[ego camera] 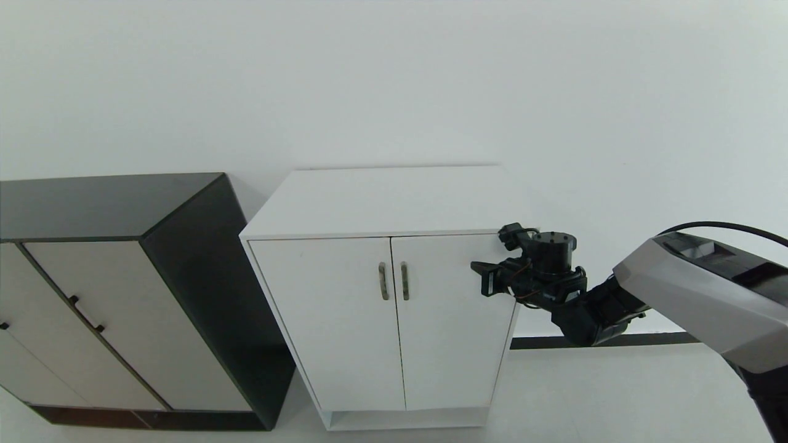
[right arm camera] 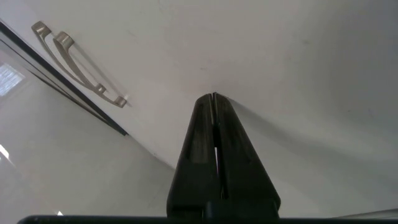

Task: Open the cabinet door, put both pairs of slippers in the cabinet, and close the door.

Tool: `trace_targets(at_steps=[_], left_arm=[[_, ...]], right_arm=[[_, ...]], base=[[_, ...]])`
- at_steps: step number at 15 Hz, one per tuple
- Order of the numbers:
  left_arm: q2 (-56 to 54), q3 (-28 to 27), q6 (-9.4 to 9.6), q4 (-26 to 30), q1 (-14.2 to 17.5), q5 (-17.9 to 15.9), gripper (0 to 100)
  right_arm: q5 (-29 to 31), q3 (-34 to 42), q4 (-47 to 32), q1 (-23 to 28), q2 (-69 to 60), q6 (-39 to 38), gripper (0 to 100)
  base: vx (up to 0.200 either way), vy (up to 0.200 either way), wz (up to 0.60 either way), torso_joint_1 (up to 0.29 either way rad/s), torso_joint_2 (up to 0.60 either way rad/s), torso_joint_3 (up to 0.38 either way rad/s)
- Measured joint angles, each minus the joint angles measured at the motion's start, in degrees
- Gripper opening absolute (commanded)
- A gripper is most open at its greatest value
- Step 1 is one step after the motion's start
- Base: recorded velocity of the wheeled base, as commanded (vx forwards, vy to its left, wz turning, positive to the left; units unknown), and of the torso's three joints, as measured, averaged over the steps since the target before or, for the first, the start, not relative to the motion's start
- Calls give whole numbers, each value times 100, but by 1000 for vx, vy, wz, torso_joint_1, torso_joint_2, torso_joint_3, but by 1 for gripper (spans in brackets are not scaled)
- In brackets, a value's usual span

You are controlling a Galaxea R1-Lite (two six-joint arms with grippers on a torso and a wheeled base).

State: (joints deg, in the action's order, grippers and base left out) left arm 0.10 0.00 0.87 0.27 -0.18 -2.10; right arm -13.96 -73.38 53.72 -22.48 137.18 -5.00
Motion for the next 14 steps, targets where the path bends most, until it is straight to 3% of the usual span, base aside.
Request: trace_targets(at_steps=[14], left_arm=[[0,0,9,0,0,-1,0]], right_arm=[[0,-88,0,0,63,0,0]], base=[[0,0,0,0,0,0]])
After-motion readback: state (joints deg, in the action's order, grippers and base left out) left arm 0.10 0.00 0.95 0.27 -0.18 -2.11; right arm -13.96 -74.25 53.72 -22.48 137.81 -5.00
